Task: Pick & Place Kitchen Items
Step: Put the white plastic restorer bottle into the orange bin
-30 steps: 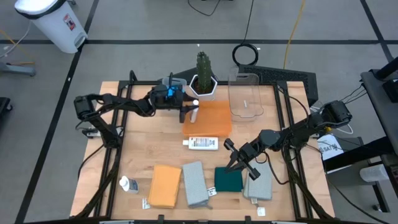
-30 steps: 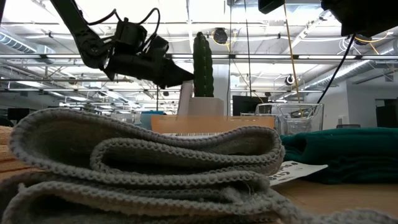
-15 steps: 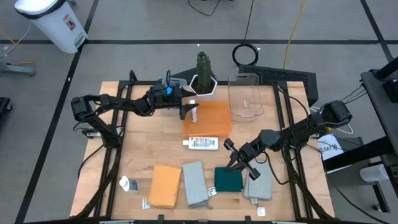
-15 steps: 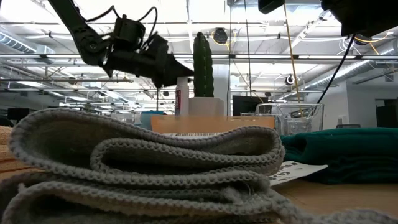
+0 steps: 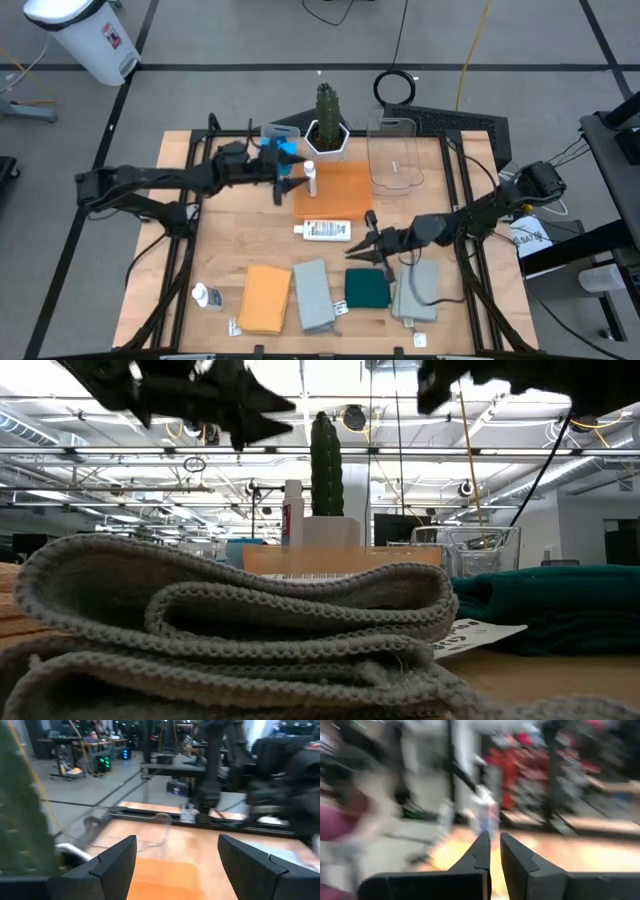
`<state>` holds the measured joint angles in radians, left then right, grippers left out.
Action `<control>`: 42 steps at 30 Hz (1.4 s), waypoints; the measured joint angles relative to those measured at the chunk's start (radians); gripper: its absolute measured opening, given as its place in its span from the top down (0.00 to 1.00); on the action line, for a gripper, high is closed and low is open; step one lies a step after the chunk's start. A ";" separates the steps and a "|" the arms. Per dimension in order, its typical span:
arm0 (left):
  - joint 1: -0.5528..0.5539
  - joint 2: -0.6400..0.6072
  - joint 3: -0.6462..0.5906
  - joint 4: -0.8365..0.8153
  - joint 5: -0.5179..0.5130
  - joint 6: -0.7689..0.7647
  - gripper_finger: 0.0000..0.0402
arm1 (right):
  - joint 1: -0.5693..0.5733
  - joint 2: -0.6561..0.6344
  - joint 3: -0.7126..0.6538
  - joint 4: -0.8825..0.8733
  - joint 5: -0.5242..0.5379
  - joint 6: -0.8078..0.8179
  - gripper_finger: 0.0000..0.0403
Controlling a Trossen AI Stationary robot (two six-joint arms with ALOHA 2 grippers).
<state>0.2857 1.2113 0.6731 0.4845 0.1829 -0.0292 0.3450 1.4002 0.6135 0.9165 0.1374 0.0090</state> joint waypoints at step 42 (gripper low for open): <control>-0.208 -0.133 0.000 -0.124 -0.036 0.000 0.29 | -0.079 0.236 0.358 -1.185 0.118 0.183 1.00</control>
<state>0.0780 1.0786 0.6727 0.3607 0.1469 -0.0296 0.2665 1.6362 0.9710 -0.2686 0.2553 0.1923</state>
